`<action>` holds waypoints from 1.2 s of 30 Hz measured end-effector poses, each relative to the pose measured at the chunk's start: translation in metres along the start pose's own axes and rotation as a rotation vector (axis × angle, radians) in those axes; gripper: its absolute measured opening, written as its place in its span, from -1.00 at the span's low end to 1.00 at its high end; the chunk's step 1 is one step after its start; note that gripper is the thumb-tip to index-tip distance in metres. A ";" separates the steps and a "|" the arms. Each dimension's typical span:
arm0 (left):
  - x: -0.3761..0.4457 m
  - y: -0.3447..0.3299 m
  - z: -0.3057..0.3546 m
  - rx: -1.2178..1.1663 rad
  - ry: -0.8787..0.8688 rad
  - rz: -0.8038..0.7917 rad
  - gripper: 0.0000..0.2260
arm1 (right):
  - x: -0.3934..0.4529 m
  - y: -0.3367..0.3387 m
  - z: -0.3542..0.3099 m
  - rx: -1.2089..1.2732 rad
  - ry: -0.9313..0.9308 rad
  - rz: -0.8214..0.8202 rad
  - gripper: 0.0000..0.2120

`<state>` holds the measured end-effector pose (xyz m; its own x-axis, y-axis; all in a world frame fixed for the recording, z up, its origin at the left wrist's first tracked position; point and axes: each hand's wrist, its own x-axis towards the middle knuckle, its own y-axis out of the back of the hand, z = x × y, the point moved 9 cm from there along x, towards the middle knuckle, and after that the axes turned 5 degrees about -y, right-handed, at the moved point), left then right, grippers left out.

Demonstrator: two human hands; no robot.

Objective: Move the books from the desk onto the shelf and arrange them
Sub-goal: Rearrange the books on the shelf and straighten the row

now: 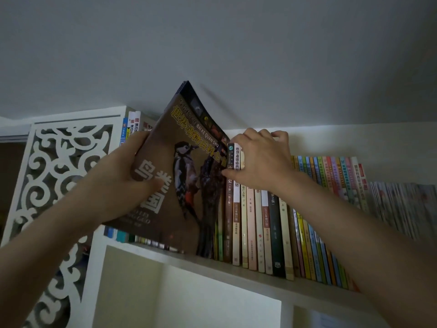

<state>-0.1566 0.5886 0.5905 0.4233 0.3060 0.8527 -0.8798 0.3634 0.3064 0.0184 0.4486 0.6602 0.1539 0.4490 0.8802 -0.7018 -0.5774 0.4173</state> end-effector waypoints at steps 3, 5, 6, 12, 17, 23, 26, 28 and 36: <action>0.005 -0.023 0.010 0.060 -0.025 0.024 -0.51 | 0.000 -0.001 0.000 -0.009 0.003 -0.006 -0.30; 0.004 -0.034 0.019 0.136 -0.078 0.081 -0.50 | 0.001 -0.002 0.000 -0.018 0.004 -0.006 -0.28; 0.003 -0.041 0.021 0.159 -0.092 0.110 -0.49 | 0.001 -0.002 0.000 -0.023 0.007 -0.008 -0.29; -0.018 -0.120 0.008 0.100 -0.088 0.173 -0.45 | 0.001 -0.003 -0.002 -0.032 0.024 -0.047 -0.30; -0.028 -0.158 -0.019 0.138 -0.082 0.263 -0.52 | -0.002 -0.005 -0.003 -0.042 0.083 -0.077 -0.24; -0.024 -0.158 -0.017 -0.076 -0.182 -0.025 -0.29 | -0.006 -0.001 0.005 0.022 0.095 -0.135 -0.05; -0.031 -0.144 -0.023 -0.089 -0.287 -0.192 -0.27 | -0.007 0.006 0.018 0.119 0.029 -0.185 -0.01; -0.026 -0.141 -0.032 0.023 -0.288 -0.218 -0.20 | -0.006 0.007 0.024 0.208 0.006 -0.202 -0.03; -0.009 -0.147 -0.014 0.629 -0.464 0.040 -0.13 | -0.002 0.004 0.030 0.319 0.011 -0.201 -0.17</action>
<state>-0.0281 0.5442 0.5319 0.3769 -0.1415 0.9154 -0.9085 -0.2493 0.3355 0.0361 0.4253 0.6666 0.2581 0.5812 0.7718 -0.4057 -0.6598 0.6325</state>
